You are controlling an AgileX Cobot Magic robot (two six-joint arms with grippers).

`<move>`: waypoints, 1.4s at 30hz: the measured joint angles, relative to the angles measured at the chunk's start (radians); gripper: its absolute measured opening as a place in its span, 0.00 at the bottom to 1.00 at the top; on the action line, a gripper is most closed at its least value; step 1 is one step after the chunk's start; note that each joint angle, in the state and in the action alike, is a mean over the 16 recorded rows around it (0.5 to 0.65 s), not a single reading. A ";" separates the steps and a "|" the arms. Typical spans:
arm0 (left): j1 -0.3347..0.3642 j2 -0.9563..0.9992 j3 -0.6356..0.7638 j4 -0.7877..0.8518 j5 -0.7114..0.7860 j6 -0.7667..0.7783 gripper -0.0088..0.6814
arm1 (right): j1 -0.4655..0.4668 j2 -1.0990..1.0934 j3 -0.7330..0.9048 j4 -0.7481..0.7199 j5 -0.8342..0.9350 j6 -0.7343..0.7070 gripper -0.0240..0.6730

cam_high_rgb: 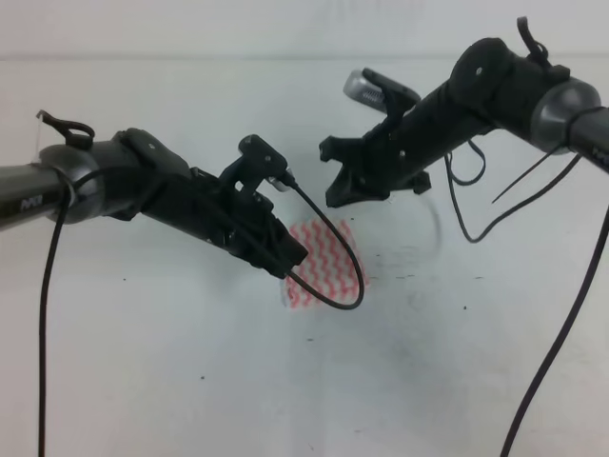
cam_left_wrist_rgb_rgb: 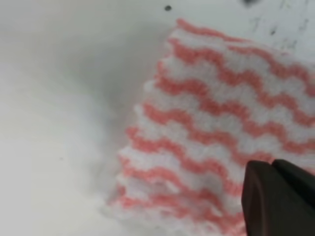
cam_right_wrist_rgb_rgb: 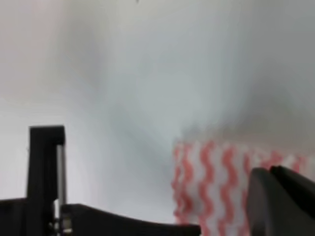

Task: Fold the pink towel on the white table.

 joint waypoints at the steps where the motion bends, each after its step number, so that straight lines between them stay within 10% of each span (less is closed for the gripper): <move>1: 0.000 -0.001 0.000 0.000 0.002 0.000 0.01 | 0.001 0.000 -0.004 0.001 0.006 0.000 0.01; 42: 0.000 0.010 0.000 0.041 -0.052 -0.009 0.00 | 0.008 0.003 -0.053 -0.084 0.147 0.024 0.01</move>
